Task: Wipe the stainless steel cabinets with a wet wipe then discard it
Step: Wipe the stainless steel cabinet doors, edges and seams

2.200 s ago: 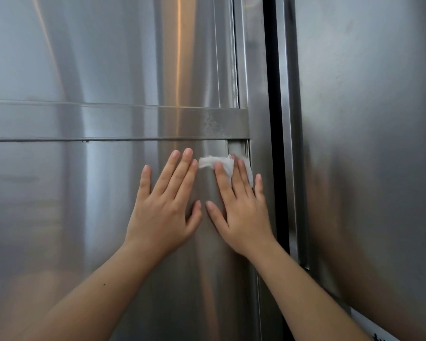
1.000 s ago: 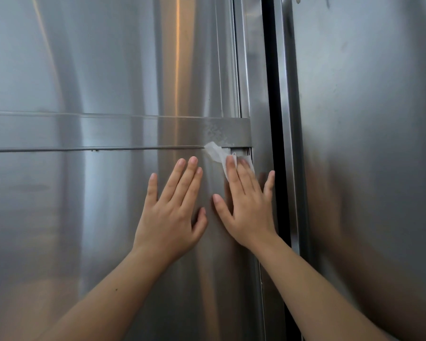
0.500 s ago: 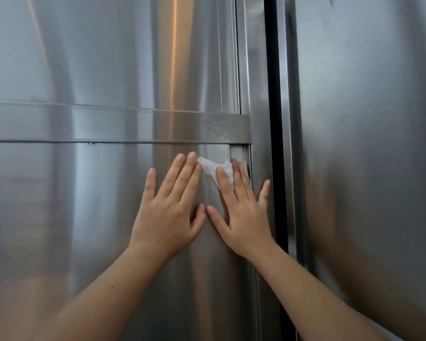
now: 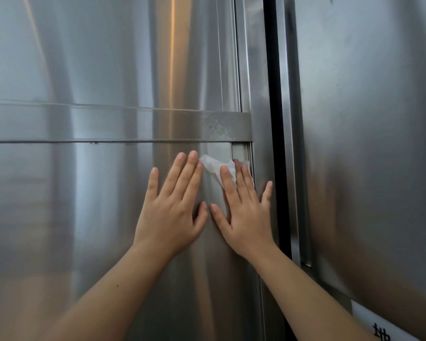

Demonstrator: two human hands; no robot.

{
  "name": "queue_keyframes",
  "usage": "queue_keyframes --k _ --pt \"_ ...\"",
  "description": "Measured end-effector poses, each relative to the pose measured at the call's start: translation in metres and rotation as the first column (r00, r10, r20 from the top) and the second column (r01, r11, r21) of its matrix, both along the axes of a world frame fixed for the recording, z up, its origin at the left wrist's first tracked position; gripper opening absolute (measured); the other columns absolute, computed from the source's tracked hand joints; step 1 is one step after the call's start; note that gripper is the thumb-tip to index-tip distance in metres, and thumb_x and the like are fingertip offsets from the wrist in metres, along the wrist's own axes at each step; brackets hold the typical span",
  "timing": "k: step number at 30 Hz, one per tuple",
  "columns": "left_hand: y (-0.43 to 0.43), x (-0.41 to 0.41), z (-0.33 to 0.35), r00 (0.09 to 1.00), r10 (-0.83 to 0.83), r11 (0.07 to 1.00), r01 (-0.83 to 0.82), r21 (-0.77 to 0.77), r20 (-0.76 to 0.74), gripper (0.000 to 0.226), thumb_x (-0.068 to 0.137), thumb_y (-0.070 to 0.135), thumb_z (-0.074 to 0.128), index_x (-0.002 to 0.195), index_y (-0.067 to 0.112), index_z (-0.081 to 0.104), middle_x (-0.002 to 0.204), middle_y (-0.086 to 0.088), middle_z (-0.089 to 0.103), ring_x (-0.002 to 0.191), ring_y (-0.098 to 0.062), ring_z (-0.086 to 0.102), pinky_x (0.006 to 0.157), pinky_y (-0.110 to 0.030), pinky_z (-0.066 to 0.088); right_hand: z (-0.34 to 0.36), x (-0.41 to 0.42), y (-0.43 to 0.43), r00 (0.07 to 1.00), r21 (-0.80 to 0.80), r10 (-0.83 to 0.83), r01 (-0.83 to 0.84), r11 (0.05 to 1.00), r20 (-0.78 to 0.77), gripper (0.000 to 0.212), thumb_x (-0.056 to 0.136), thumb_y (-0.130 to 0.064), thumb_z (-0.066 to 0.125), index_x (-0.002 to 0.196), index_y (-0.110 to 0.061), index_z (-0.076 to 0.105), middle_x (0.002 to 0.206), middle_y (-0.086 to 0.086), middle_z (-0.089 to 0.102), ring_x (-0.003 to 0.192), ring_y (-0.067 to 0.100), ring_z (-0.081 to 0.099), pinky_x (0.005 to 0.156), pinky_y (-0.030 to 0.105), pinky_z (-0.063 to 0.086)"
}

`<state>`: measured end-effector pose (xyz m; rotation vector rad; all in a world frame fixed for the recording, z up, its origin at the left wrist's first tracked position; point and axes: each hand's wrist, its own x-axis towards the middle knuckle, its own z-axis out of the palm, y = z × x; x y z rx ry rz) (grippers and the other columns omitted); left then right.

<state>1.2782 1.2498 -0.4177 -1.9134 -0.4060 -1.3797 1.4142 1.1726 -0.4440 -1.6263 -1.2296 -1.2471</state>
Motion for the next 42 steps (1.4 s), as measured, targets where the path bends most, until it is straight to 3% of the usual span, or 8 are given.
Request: queue_keyframes --k 4,13,23,32,39,42 --pt "-0.001 0.000 -0.004 1.000 0.003 1.000 -0.002 -0.023 0.014 0.064 0.085 0.034 0.038 0.140 0.003 0.038 0.149 -0.013 0.031 0.138 -0.028 0.027 0.107 -0.051 0.019 -0.015 -0.001 -0.001 1.000 -0.002 -0.003 0.003 1.000 -0.005 0.062 0.093 -0.051 0.027 0.147 -0.024 0.012 0.156 0.003 0.013 0.144 0.016 0.006 0.108 0.054 -0.004" --pt "-0.004 0.001 -0.065 0.999 -0.043 0.999 0.043 -0.007 -0.001 0.058 0.087 0.027 0.038 0.138 0.002 0.040 0.146 -0.016 0.034 0.136 -0.029 0.031 0.108 -0.048 0.021 -0.035 -0.002 -0.003 0.999 -0.039 -0.045 0.044 0.998 -0.019 0.059 0.095 -0.048 0.024 0.147 -0.024 0.010 0.155 0.003 0.009 0.143 0.014 0.001 0.107 0.059 -0.003" --pt "0.004 0.002 -0.149 0.997 0.081 0.994 -0.080 -0.078 0.013 0.059 0.095 0.031 0.026 0.148 0.009 0.020 0.155 -0.009 0.018 0.142 -0.023 0.020 0.111 -0.052 0.013 -0.094 -0.010 -0.002 0.995 -0.049 -0.065 0.062 0.997 -0.073 0.057 0.096 -0.041 0.023 0.147 -0.024 0.003 0.154 0.009 0.013 0.143 0.023 0.006 0.107 0.059 0.001" --pt "0.004 0.006 -0.169 0.993 0.110 0.990 -0.105 -0.092 0.045 0.059 0.096 0.032 0.024 0.149 0.008 0.018 0.156 -0.009 0.015 0.143 -0.022 0.016 0.112 -0.050 0.008 -0.134 -0.013 -0.006 0.993 -0.103 -0.079 0.070 0.992 -0.087 0.055 0.097 -0.045 0.015 0.146 -0.021 0.008 0.152 0.013 0.015 0.142 0.026 0.009 0.105 0.061 0.004" --pt "0.001 0.008 -0.179 0.994 0.079 0.994 -0.072 -0.081 0.079 0.059 0.094 0.030 0.028 0.148 0.007 0.019 0.155 -0.009 0.016 0.142 -0.023 0.018 0.112 -0.048 0.010 -0.170 -0.014 -0.006 0.993 -0.103 -0.060 0.050 0.993 -0.097 0.059 0.097 -0.045 0.016 0.148 -0.026 -0.007 0.154 0.008 0.004 0.142 0.024 0.006 0.111 0.052 0.001" --pt "-0.001 0.008 -0.196 0.993 0.076 0.995 -0.069 -0.075 0.094 0.059 0.094 0.029 0.030 0.148 0.007 0.020 0.155 -0.009 0.016 0.142 -0.022 0.018 0.113 -0.046 0.009 -0.179 -0.014 -0.005 0.994 -0.091 -0.049 0.039 0.995 -0.102 0.057 0.098 -0.045 0.014 0.148 -0.027 -0.006 0.153 0.010 0.008 0.142 0.024 0.008 0.111 0.051 0.002"
